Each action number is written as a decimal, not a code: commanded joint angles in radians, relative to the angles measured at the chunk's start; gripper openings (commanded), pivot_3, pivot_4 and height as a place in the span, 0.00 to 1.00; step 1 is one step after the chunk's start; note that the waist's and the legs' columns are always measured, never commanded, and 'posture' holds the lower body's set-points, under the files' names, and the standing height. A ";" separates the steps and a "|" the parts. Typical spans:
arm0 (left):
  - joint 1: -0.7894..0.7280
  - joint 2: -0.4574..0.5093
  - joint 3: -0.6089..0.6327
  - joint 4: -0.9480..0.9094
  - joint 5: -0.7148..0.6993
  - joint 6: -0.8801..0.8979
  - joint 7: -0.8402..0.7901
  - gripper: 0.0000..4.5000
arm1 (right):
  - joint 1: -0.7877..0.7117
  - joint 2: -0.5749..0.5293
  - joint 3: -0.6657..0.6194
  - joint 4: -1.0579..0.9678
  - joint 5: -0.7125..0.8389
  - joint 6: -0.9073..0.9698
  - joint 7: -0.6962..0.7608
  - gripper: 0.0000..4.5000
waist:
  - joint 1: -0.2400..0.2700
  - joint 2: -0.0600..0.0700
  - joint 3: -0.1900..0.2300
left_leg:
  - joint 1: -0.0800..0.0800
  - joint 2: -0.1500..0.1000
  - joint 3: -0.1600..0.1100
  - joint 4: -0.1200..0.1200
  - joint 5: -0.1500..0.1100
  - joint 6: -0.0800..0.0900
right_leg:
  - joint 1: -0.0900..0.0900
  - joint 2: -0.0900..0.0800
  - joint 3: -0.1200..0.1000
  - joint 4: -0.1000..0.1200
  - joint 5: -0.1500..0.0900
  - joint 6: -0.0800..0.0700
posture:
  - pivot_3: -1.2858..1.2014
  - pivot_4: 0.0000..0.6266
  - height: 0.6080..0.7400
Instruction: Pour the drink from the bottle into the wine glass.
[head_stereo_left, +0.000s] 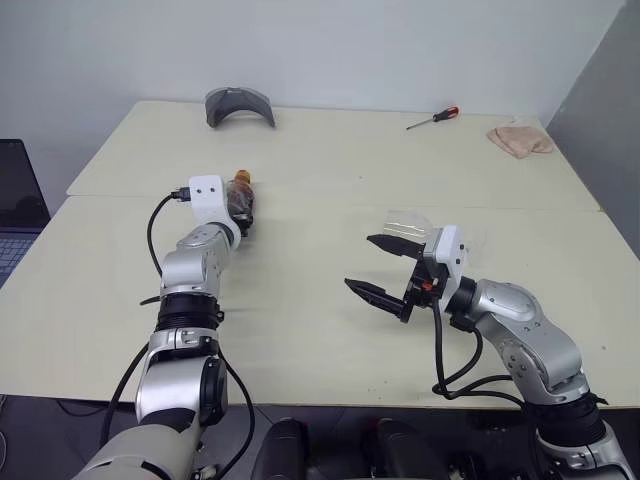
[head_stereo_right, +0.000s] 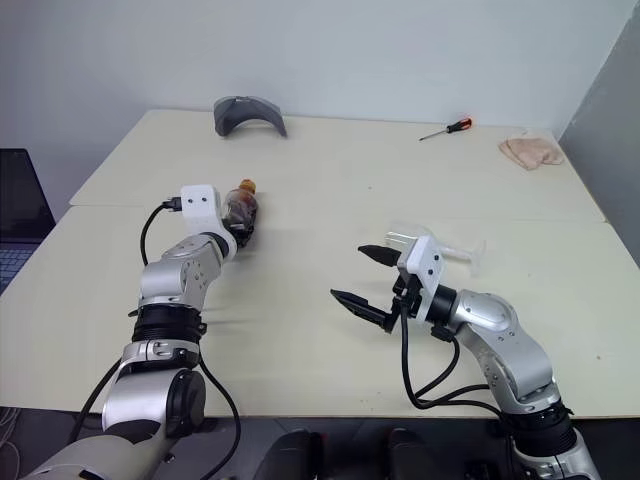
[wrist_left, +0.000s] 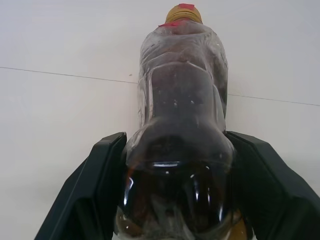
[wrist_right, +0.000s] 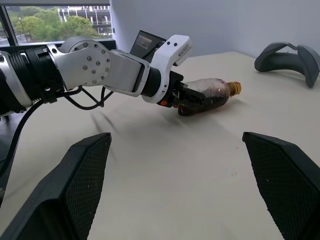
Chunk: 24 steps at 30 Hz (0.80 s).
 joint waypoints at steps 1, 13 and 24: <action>0.015 0.008 -0.017 -0.064 0.015 -0.044 -0.007 0.64 | -0.007 0.002 -0.006 -0.027 -0.001 -0.014 -0.001 1.00 | 0.000 0.000 0.000 | 0.000 0.000 0.000 0.000 0.000 0.000 | 0.000 0.000 0.000 0.000 0.000 0.000 | 0.52 0.24 1.00; 0.334 0.034 -0.229 -0.437 0.253 -0.426 0.012 0.63 | -0.027 0.034 -0.055 -0.033 0.080 0.064 -0.050 1.00 | 0.003 0.000 0.000 | 0.000 0.000 0.000 0.000 0.000 0.000 | 0.000 -0.001 0.001 0.000 0.000 0.000 | 0.52 0.24 1.00; 0.440 0.025 -0.326 -0.523 0.465 -0.872 0.106 0.63 | -0.179 0.166 -0.183 0.099 0.407 0.444 -0.219 1.00 | 0.004 0.000 0.000 | -0.001 0.000 0.001 0.000 -0.001 0.002 | 0.000 -0.001 0.000 0.000 0.000 -0.001 | 0.52 0.24 1.00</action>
